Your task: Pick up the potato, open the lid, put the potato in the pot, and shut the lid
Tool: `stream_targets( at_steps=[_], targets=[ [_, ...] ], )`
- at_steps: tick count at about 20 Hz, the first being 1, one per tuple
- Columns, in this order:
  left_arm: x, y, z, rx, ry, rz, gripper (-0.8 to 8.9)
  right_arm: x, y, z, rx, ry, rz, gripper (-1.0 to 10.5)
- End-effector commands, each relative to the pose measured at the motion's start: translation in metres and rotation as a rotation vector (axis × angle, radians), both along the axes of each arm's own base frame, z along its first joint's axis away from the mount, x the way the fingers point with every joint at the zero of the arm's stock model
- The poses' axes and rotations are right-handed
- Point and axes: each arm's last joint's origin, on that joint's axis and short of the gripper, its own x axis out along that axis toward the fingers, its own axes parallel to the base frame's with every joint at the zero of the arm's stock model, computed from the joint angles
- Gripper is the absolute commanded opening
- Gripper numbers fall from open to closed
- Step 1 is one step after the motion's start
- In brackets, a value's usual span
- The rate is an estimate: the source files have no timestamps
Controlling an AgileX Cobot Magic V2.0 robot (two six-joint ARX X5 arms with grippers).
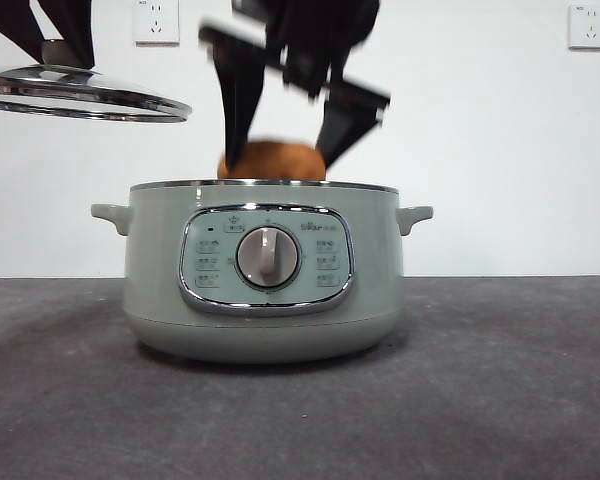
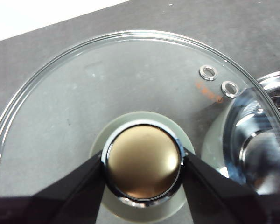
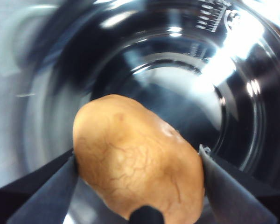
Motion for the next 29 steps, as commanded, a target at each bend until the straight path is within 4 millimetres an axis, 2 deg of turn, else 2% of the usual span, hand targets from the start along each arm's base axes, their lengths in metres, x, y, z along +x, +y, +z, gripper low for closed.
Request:
stream_targets(
  at_steps=[1, 3, 7, 11, 12, 14, 15, 17, 20, 23, 27, 29],
  targets=[
    [-0.002, 0.005, 0.010, -0.011, -0.059, 0.005, -0.03, 0.012, 0.006, -0.021, -0.017, 0.017, -0.001, 0.0],
    [-0.002, 0.007, 0.010, -0.014, -0.057, 0.008, -0.03, 0.019, 0.012, -0.034, -0.015, 0.016, 0.000, 0.0],
    [-0.001, 0.006, 0.009, -0.014, -0.055, 0.007, -0.03, 0.025, 0.019, -0.045, -0.002, -0.004, 0.005, 0.0],
    [0.001, 0.006, 0.007, -0.013, -0.046, 0.006, -0.03, 0.027, 0.021, -0.064, -0.051, 0.054, 0.005, 0.1],
    [0.001, 0.006, 0.006, -0.013, -0.044, 0.006, -0.03, 0.027, 0.021, -0.069, -0.068, 0.073, 0.005, 0.5],
    [0.001, 0.006, 0.006, -0.019, -0.037, -0.001, -0.03, 0.026, 0.021, -0.071, -0.080, 0.087, 0.006, 3.9],
    [0.001, 0.005, 0.006, -0.035, -0.034, -0.020, -0.03, 0.026, 0.021, -0.071, -0.079, 0.087, 0.006, 5.2],
    [0.001, 0.005, 0.005, -0.045, -0.030, -0.033, -0.03, 0.025, 0.019, -0.066, -0.078, 0.082, 0.004, 5.4],
    [0.001, 0.004, 0.004, -0.045, -0.023, -0.033, -0.03, 0.016, 0.011, -0.035, -0.042, 0.037, 0.004, 5.4],
    [0.001, 0.003, 0.004, -0.079, -0.014, -0.068, -0.03, -0.005, -0.001, 0.013, 0.012, -0.050, 0.028, 5.4],
    [0.000, -0.005, 0.002, -0.105, 0.008, -0.105, -0.03, -0.060, -0.030, 0.080, -0.033, -0.189, 0.036, 5.4],
    [0.000, -0.014, -0.001, -0.104, 0.023, -0.133, -0.03, -0.085, -0.047, 0.105, -0.053, -0.252, 0.029, 5.3]
  ],
)
